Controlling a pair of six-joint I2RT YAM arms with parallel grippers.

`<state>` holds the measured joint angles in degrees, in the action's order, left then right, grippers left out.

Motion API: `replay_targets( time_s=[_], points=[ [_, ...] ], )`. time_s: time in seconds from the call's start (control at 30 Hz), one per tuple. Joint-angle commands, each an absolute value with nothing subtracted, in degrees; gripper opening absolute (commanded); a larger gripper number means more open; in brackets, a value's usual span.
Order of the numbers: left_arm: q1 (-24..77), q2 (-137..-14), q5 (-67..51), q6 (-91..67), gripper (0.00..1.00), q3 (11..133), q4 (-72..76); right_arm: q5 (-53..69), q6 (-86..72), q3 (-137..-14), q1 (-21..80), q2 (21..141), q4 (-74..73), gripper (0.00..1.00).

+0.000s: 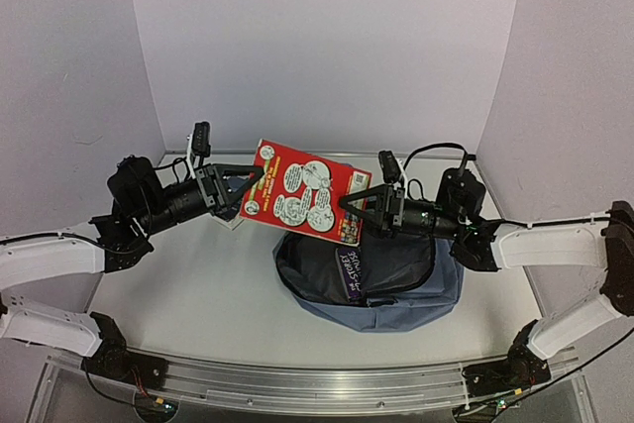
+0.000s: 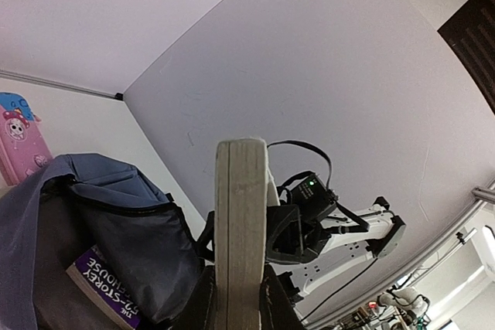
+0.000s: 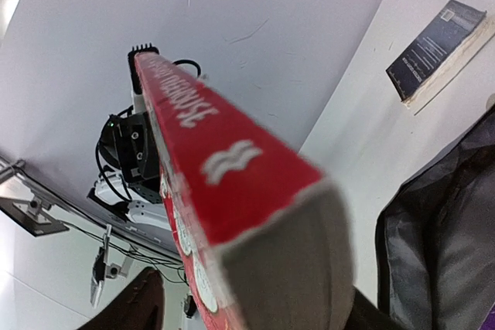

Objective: Pack the student bag
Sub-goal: Pick up the book from the center of the board.

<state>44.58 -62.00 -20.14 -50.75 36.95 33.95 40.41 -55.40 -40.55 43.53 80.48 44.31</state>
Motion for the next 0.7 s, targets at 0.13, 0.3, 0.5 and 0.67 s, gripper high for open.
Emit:
replay_targets(
  time_s=[0.13,0.3,0.5,0.67],
  points=[
    [44.56,-61.77,-21.21,-54.69,0.00,37.23,42.18,41.22,-59.29,-42.15,43.63,83.51,57.54,0.30],
    [44.49,-59.79,-21.20,-52.29,0.12,39.69,30.06,41.49,-59.42,-41.84,43.62,82.94,58.01,0.00],
    [43.22,-57.30,-22.83,-45.13,0.82,49.51,4.23,44.74,-60.46,-43.21,43.51,82.54,57.12,0.00],
    [41.76,-58.50,-26.05,-41.06,0.92,55.58,-10.68,48.12,-61.36,-45.63,43.53,83.48,56.46,0.00]
  ],
)
